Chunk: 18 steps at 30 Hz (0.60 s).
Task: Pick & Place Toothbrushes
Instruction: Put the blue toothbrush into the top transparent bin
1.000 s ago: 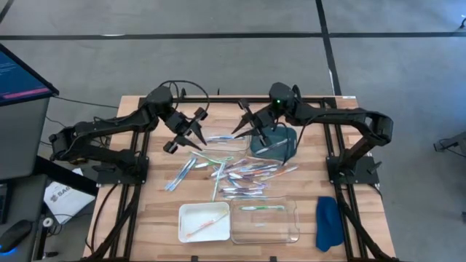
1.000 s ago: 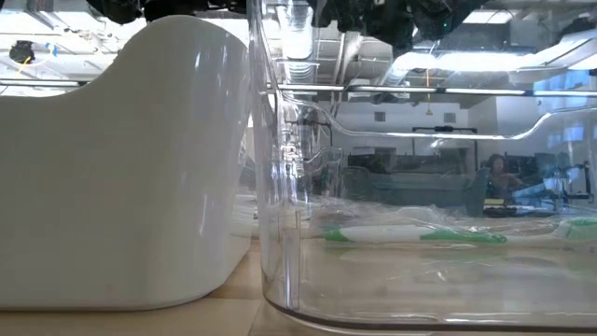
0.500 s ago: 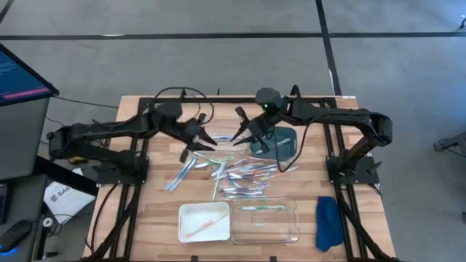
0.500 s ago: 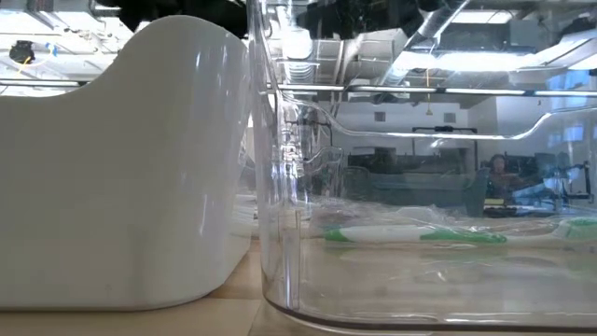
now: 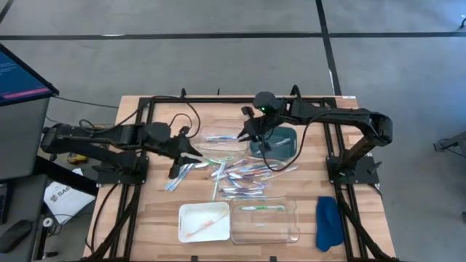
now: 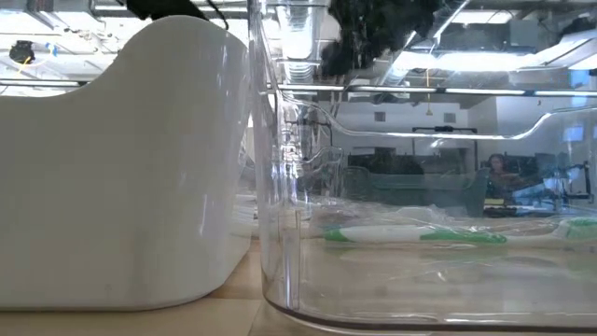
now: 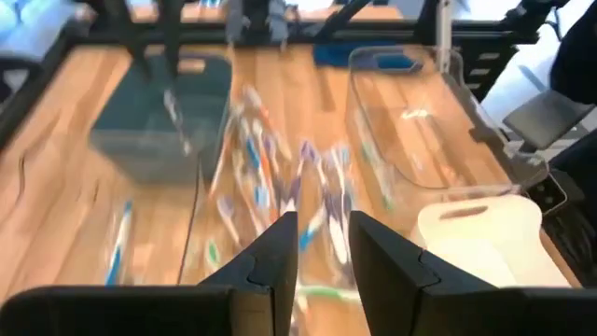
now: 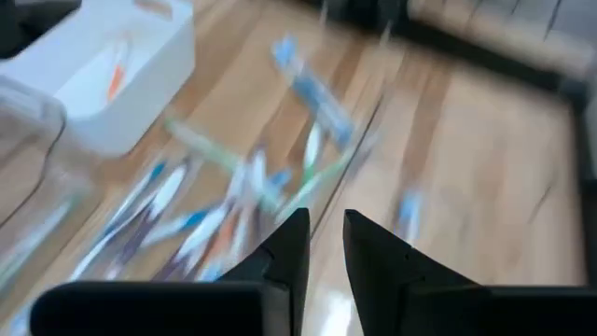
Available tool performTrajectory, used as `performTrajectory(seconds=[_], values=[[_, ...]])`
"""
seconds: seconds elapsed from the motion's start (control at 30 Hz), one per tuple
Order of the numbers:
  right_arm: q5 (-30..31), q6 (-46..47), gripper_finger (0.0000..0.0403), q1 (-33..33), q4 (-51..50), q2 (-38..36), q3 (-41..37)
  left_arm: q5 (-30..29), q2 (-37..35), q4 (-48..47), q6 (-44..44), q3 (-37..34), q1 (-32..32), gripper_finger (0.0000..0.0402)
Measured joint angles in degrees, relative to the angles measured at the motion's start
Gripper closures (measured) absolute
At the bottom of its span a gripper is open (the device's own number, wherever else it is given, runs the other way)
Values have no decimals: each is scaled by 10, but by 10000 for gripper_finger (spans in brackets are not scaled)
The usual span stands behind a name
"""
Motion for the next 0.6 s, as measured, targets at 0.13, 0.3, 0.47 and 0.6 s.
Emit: performTrajectory(seconds=[0.13,0.3,0.47,0.6], values=[[1,35,340,-8,-81,0,0,-9,-7,24,3,-32,2,308],[-4,63,340,-4,-158,0,0,-10,-3,123,34,-99,3,308],[-7,76,340,15,-203,0,0,-10,-2,249,61,-158,3,308],[-23,95,340,32,-206,0,0,-10,-2,362,90,-196,3,308]])
